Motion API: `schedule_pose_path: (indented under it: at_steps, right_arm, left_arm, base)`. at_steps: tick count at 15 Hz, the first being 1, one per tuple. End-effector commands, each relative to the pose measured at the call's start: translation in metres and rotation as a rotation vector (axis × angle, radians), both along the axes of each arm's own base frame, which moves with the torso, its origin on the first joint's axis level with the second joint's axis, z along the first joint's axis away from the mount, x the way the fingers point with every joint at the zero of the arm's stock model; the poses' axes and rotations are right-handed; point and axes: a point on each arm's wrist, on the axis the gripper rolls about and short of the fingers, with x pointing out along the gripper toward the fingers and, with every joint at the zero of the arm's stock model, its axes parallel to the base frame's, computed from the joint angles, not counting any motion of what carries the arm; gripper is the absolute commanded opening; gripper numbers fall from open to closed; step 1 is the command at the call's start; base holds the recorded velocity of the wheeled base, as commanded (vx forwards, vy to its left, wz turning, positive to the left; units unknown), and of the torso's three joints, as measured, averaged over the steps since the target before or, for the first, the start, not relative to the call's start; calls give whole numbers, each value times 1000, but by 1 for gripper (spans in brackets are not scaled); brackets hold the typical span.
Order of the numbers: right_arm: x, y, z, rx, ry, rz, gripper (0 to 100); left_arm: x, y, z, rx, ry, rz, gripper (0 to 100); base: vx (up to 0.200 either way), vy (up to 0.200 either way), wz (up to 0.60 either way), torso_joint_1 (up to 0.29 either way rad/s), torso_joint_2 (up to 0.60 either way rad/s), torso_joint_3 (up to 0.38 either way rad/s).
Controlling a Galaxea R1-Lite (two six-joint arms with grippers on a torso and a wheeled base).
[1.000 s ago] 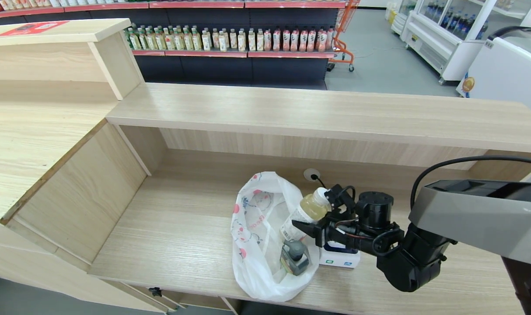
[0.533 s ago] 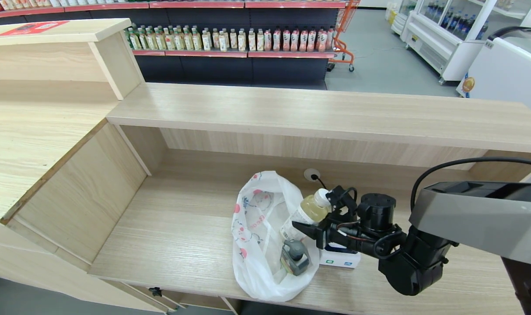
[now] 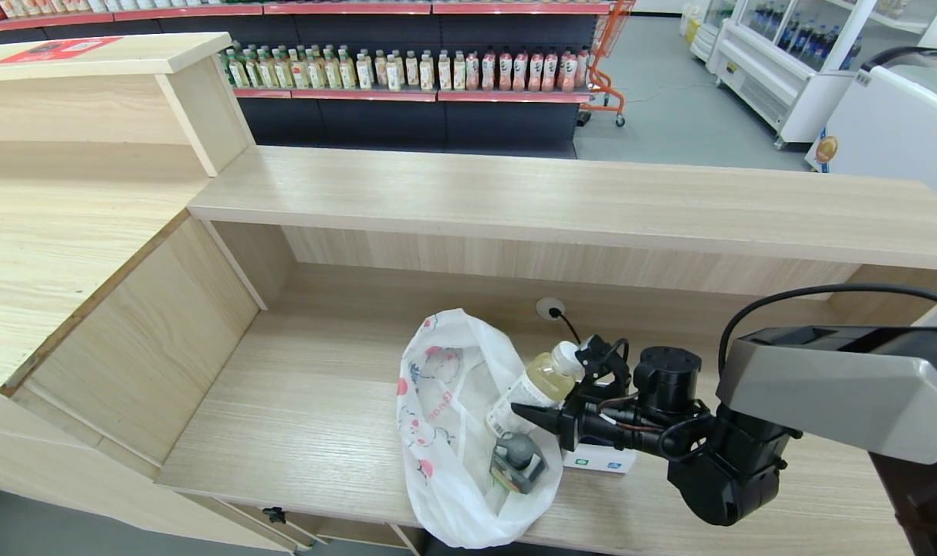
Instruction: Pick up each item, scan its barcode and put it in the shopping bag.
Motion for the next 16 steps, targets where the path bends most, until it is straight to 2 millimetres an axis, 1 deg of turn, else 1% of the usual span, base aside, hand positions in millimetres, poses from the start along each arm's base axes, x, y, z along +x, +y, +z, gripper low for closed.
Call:
schedule_pose_path:
  at_steps: [1, 3, 7, 10, 11, 14, 16]
  right_arm:
    - [2, -2, -5, -5, 11, -3, 0]
    - [2, -2, -7, -10, 12, -3, 0]
    - [7, -9, -9, -34, -19, -12, 0]
    - [6, -9, -7, -30, -31, 23, 0]
    - [6, -9, -7, -30, -33, 25, 100]
    - [7, -9, -5, -24, -47, 34, 100]
    - [6, -9, 0, -34, -92, 66, 100]
  left_arm:
    - [0, 0, 0, -1, 0, 0, 100]
    - [0, 0, 0, -1, 0, 0, 100]
    - [0, 0, 0, 0, 1, 0, 100]
    - [0, 0, 0, 0, 1, 0, 100]
    - [0, 0, 0, 0, 1, 0, 100]
    - [0, 0, 0, 0, 1, 0, 100]
    - [0, 0, 0, -1, 1, 0, 100]
  base:
    - [0, 0, 0, 0, 0, 0]
    - [0, 0, 0, 0, 0, 0]
    - [0, 0, 0, 0, 0, 0]
    - [0, 0, 0, 0, 0, 0]
    - [0, 0, 0, 0, 0, 0]
    - [0, 0, 0, 0, 0, 0]
    - [0, 0, 0, 0, 0, 0]
